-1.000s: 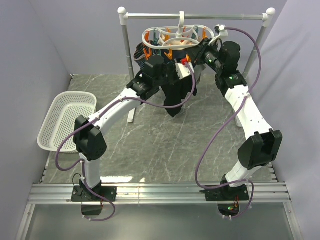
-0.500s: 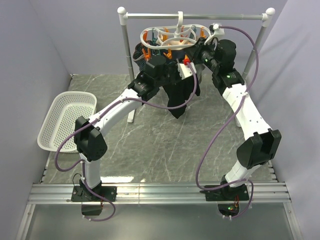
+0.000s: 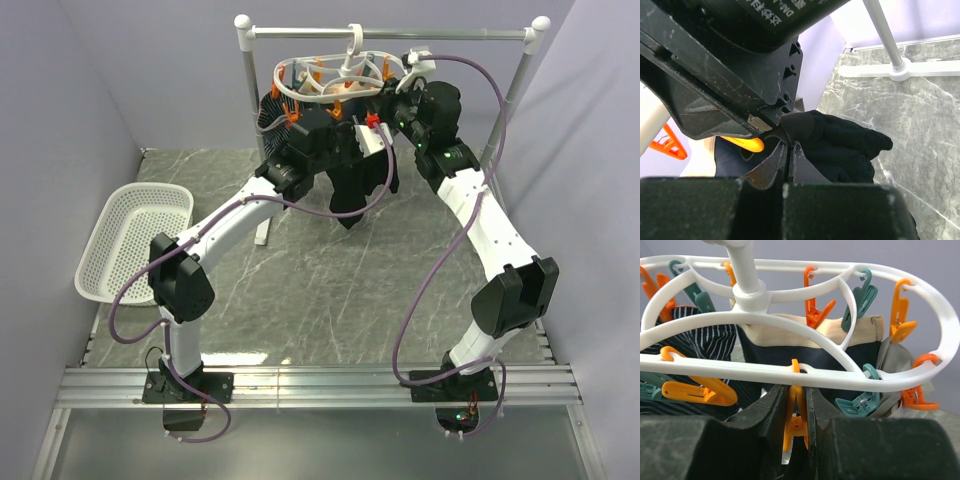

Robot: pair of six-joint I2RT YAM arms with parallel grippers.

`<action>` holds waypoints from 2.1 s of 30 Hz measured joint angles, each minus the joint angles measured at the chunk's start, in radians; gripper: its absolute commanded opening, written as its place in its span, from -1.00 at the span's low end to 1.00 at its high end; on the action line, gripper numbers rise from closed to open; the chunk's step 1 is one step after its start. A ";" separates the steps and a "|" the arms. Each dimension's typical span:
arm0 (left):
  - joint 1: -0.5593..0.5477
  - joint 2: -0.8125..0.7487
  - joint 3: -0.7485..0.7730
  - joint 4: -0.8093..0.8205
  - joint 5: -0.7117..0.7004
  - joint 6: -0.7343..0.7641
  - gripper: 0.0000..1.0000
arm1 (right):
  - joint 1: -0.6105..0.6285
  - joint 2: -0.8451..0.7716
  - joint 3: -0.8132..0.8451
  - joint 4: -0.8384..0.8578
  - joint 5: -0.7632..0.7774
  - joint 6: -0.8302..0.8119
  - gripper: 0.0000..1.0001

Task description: Clip the underwear to the hanger

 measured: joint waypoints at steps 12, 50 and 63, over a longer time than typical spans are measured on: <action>0.000 0.000 0.001 -0.009 0.000 0.000 -1.00 | 0.002 -0.009 -0.016 0.027 -0.005 -0.062 -1.00; 0.000 0.003 0.001 -0.027 -0.019 0.002 -0.99 | 0.036 -0.014 -0.034 0.066 0.025 -0.189 -1.00; 0.000 0.013 0.018 -0.026 -0.018 0.003 -0.99 | 0.037 -0.014 -0.030 0.055 0.024 -0.209 -1.00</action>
